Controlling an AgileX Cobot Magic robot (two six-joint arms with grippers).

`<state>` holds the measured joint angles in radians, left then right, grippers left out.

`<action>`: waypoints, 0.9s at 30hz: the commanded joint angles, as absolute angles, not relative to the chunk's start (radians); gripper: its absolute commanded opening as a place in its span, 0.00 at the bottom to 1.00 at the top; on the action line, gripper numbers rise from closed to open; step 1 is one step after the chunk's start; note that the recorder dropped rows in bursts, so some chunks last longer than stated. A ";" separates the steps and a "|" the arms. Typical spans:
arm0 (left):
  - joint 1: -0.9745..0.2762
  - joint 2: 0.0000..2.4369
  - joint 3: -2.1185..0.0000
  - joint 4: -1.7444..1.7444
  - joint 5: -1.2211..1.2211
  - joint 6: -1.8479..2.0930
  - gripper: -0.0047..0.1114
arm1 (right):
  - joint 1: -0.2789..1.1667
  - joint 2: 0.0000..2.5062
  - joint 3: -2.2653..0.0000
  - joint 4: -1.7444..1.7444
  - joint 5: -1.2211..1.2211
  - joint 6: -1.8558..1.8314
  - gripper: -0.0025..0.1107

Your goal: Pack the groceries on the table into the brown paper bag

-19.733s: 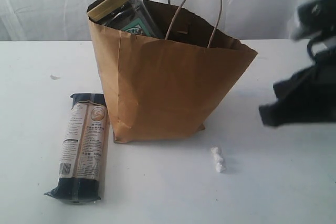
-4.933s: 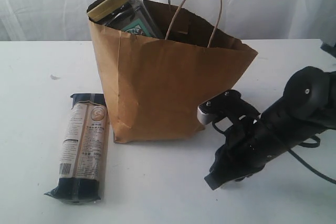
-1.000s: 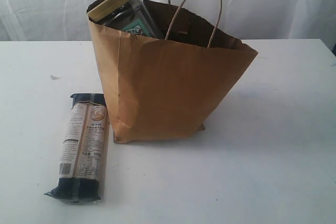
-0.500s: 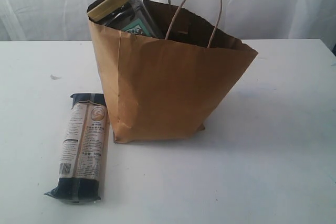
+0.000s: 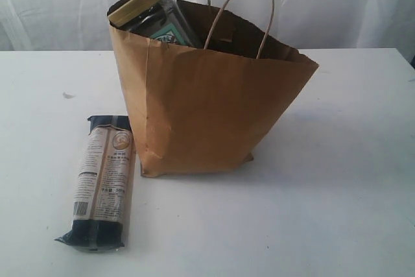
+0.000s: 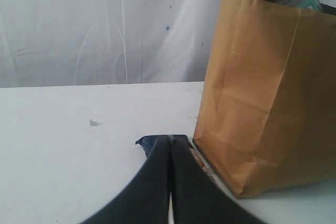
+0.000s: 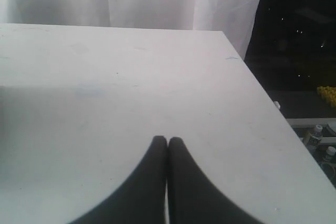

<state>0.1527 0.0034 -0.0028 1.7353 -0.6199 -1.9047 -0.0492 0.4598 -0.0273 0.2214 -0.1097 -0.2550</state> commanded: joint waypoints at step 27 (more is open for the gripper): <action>0.156 0.000 0.000 1.744 -0.636 -1.905 0.04 | 0.008 0.000 0.000 0.140 0.339 -0.256 0.02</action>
